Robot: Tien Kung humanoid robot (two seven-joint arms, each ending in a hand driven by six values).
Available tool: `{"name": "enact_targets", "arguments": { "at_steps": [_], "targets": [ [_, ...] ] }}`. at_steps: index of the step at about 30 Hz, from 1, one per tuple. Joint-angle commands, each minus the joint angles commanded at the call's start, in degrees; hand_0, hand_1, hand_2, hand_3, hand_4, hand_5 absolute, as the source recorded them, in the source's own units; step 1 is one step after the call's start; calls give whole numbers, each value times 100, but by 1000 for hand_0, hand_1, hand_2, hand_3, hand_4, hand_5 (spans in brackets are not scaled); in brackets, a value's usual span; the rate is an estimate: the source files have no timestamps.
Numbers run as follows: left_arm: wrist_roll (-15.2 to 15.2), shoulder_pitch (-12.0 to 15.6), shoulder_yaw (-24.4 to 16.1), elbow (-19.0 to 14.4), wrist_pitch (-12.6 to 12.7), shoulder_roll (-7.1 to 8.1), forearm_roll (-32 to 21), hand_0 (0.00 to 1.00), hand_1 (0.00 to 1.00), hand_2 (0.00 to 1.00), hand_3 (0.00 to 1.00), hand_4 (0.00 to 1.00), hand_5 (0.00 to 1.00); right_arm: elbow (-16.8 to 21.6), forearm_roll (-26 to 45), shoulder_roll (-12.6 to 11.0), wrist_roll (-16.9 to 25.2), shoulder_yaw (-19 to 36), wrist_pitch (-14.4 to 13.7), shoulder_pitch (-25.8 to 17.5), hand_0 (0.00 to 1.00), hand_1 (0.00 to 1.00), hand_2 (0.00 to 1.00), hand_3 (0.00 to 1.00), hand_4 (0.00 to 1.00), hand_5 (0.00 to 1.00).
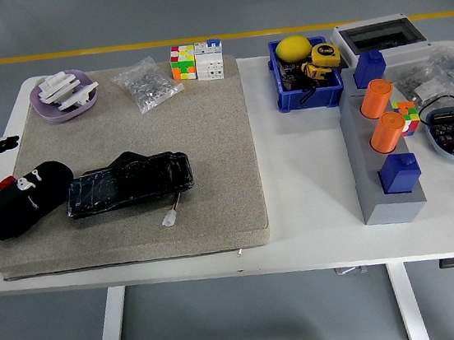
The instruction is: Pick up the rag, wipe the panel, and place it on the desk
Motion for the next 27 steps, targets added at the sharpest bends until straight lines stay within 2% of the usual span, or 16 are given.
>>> {"name": "enact_targets", "arguments": {
  "at_steps": [11,27],
  "targets": [
    [-28,-2,-14,-3,16,14,-4,816,794,747,749,998,662,0,134,12,8,-129,17,17,798,676,682,599,985,457],
    [-38,28,27,15,2,0,18,814,796,745,742,998,648,0,33,0,1,-7,7,13,798,677,682,598,984,456]
  ]
}}
